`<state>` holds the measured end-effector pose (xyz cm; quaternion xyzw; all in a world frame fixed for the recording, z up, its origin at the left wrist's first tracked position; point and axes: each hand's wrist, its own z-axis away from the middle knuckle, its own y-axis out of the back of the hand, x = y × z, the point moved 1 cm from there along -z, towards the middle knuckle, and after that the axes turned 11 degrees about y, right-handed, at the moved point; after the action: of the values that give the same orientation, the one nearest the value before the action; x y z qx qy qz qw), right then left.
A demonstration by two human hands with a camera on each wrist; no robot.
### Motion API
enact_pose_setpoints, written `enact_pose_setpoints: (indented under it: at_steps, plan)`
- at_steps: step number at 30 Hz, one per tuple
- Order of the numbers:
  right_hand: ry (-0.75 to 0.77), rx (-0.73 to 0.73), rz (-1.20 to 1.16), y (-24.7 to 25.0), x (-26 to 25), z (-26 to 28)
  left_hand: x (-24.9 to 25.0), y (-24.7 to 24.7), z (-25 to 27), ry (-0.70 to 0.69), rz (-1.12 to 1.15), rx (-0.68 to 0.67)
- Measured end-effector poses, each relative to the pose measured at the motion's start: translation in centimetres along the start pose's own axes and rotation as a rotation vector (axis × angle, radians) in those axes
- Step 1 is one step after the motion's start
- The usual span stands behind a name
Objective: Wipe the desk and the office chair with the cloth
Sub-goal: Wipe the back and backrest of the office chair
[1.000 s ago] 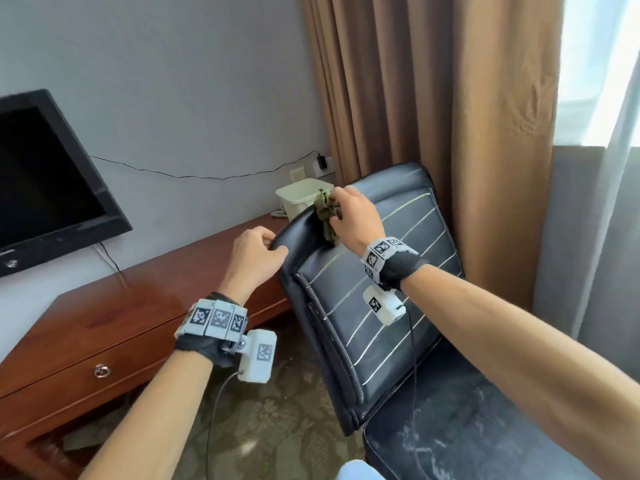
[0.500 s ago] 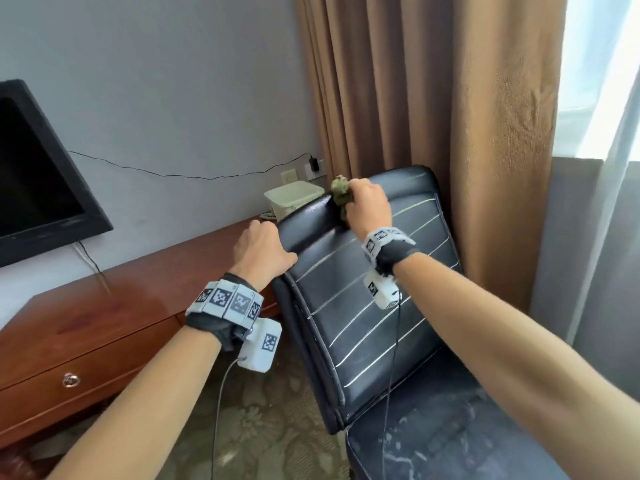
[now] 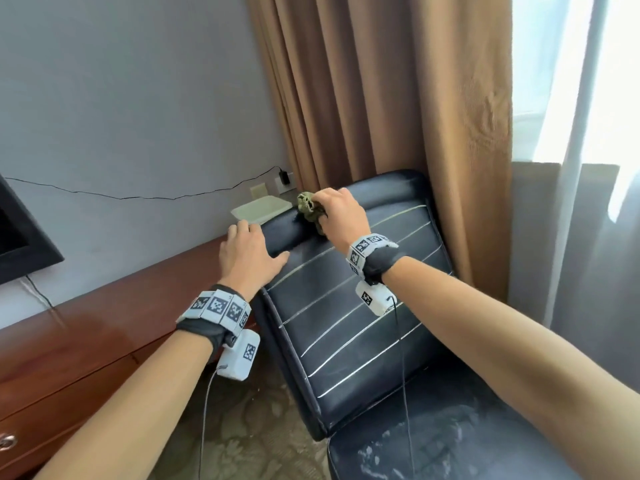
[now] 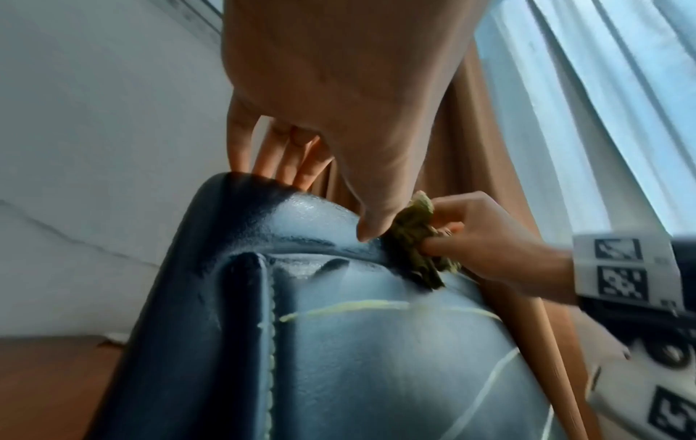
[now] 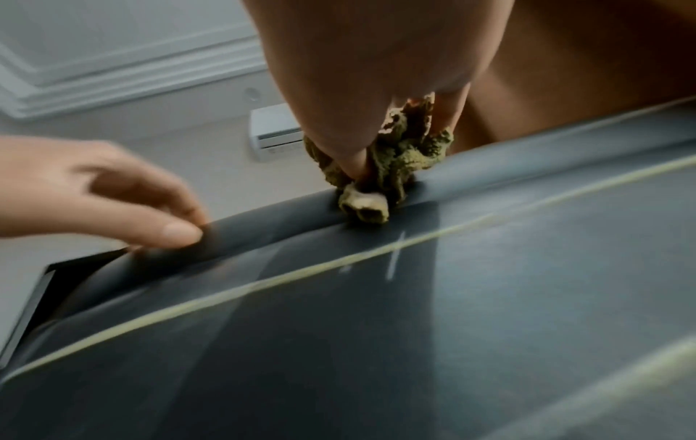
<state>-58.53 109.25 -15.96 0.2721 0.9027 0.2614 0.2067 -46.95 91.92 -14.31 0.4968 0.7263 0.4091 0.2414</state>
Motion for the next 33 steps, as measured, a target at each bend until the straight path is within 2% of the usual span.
enact_pose_setpoints:
  at_steps: [4,9,15,18,22,29,33]
  plan:
    - [-0.147,0.130,0.055,3.4,7.0,-0.2,1.3,-0.6,-1.3,0.049,0.105,0.028]
    - [-0.394,0.229,0.106,8.7,16.0,0.5,3.1,-2.1,-0.9,0.040,0.054,0.037]
    - [-0.687,0.340,-0.040,10.6,21.2,2.7,3.2,-3.1,-1.0,0.015,0.054,0.073]
    - [-0.698,0.426,-0.067,9.6,20.3,2.8,2.6,-3.3,-1.0,-0.006,0.076,0.067]
    - [-0.597,0.453,0.003,7.2,16.7,2.7,1.3,-2.9,-1.6,-0.031,0.164,0.051]
    - [-0.284,0.333,-0.083,1.3,5.0,1.9,-0.8,-2.0,-2.1,-0.060,0.204,-0.049]
    - [-0.174,0.158,-0.132,-1.0,-2.5,2.2,-1.8,-1.3,-2.2,-0.033,0.254,-0.100]
